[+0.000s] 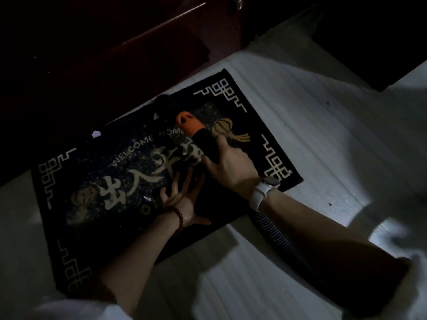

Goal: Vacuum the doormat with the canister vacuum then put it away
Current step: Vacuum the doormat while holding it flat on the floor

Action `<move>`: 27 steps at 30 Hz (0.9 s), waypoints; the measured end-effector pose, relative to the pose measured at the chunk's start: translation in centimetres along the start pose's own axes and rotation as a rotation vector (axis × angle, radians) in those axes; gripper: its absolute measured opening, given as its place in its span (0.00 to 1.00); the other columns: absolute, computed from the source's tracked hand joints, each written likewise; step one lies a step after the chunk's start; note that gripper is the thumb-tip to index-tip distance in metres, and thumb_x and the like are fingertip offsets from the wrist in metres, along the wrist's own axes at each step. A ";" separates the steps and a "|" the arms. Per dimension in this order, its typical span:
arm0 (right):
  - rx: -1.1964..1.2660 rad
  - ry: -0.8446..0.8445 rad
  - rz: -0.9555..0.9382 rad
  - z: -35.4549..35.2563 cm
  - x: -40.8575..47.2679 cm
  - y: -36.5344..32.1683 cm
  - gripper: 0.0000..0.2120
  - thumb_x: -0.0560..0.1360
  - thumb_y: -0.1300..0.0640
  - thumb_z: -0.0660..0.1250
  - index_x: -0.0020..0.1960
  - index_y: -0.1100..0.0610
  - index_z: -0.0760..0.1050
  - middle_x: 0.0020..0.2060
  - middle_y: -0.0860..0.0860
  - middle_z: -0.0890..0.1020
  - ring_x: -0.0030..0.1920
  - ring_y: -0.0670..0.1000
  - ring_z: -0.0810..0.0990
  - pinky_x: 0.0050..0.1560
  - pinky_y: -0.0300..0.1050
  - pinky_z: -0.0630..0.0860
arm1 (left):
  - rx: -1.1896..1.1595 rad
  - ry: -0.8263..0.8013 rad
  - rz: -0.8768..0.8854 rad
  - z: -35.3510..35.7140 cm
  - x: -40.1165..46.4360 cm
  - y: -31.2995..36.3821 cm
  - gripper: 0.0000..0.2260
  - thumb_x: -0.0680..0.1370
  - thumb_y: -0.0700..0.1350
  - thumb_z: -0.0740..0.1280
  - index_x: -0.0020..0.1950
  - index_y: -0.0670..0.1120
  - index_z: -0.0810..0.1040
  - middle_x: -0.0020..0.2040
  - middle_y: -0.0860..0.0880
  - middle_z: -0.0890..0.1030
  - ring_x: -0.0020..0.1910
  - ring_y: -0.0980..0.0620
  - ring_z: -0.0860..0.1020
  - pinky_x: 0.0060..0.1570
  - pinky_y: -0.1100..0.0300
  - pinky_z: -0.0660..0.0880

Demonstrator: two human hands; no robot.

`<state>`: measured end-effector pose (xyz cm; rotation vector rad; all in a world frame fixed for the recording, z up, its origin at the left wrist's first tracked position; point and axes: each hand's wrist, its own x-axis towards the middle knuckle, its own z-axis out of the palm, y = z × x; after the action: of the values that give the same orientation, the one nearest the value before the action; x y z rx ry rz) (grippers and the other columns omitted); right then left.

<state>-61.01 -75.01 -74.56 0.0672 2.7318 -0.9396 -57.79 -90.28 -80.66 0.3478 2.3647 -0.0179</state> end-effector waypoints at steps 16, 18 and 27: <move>0.106 0.188 0.190 -3.6 0.1 2.6 0.21 0.77 0.48 0.60 0.63 0.61 0.65 0.53 0.60 0.78 0.47 0.58 0.76 0.40 0.45 0.68 | -0.284 0.009 -0.275 1.8 -2.2 -6.4 0.56 0.66 0.60 0.73 0.74 0.52 0.32 0.74 0.47 0.29 0.73 0.44 0.31 0.71 0.36 0.44; 0.047 0.153 0.161 -2.6 -0.1 1.8 0.20 0.77 0.48 0.60 0.62 0.61 0.64 0.51 0.62 0.78 0.46 0.62 0.77 0.40 0.50 0.70 | -0.297 0.019 -0.275 1.8 -2.1 -6.5 0.56 0.66 0.60 0.74 0.74 0.53 0.32 0.74 0.47 0.29 0.73 0.45 0.31 0.71 0.35 0.44; -0.077 -0.021 -0.040 1.4 -2.7 -2.0 0.15 0.76 0.47 0.61 0.55 0.56 0.64 0.38 0.52 0.75 0.37 0.58 0.77 0.34 0.47 0.69 | -0.332 0.026 -0.274 1.7 -2.3 -6.6 0.55 0.66 0.59 0.74 0.75 0.53 0.33 0.74 0.48 0.30 0.74 0.45 0.31 0.70 0.35 0.43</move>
<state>-58.39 -77.34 -73.70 -0.0108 2.7565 -0.8395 -56.69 -97.42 -80.94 -0.1374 2.3715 0.2487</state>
